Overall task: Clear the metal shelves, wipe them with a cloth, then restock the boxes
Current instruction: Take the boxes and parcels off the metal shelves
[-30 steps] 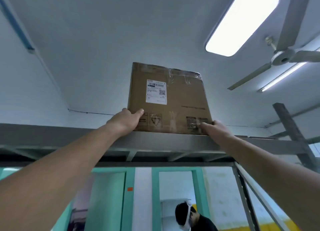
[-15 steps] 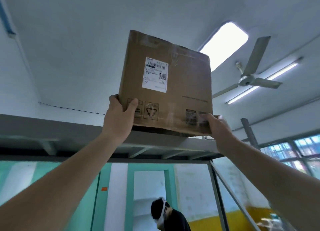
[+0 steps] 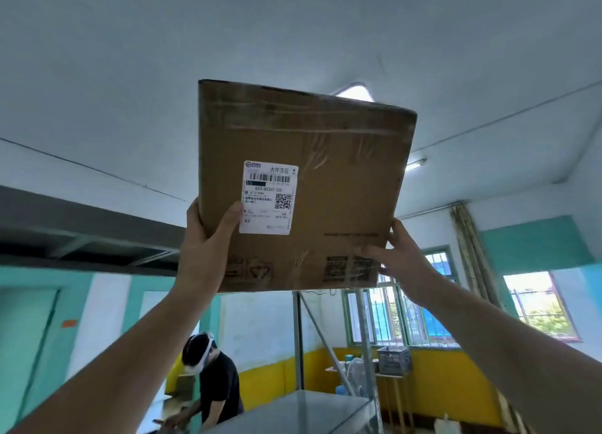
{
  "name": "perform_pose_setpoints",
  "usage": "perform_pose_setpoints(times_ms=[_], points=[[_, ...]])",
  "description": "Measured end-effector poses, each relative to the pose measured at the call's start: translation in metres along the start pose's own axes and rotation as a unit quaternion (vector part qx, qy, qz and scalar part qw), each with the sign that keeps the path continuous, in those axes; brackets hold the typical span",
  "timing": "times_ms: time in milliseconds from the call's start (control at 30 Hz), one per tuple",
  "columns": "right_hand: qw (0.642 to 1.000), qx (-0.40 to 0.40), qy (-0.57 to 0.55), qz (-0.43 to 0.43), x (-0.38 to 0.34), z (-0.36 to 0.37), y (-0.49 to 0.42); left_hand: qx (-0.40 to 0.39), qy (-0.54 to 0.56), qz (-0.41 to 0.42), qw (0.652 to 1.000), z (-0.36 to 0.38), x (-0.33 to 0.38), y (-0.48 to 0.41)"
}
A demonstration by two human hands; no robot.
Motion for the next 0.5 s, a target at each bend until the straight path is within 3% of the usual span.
perform_pose_setpoints(times_ms=[133, 267, 333, 433, 500], points=[[0.999, 0.018, 0.017, 0.022, -0.049, -0.049, 0.064, -0.02, 0.16, -0.033, 0.986, 0.024, 0.016, 0.055], [0.992, 0.082, 0.006, 0.098, -0.099, -0.11, 0.14, -0.005, 0.237, -0.154, 0.959, 0.03, 0.014, 0.108], [0.977, 0.113, 0.014, 0.18, -0.125, -0.136, 0.184, -0.067, 0.288, -0.246, 0.923, 0.032, 0.001, 0.136], [0.951, 0.1, 0.039, 0.29, -0.136, -0.149, 0.243, -0.195, 0.32, -0.401, 0.836, 0.044, 0.003, 0.183], [0.939, 0.104, 0.082, 0.318, -0.12, -0.145, 0.298, -0.279, 0.282, -0.436, 0.808, 0.059, 0.015, 0.235]])
Point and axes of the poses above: each hand's wrist, its own y-axis away from the middle knuckle, its own z-axis out of the palm, x = y × z, the point moved 2 cm from there along -y, towards the middle knuckle, and after that the axes turned 4 degrees about -x, right-handed, at the moved point
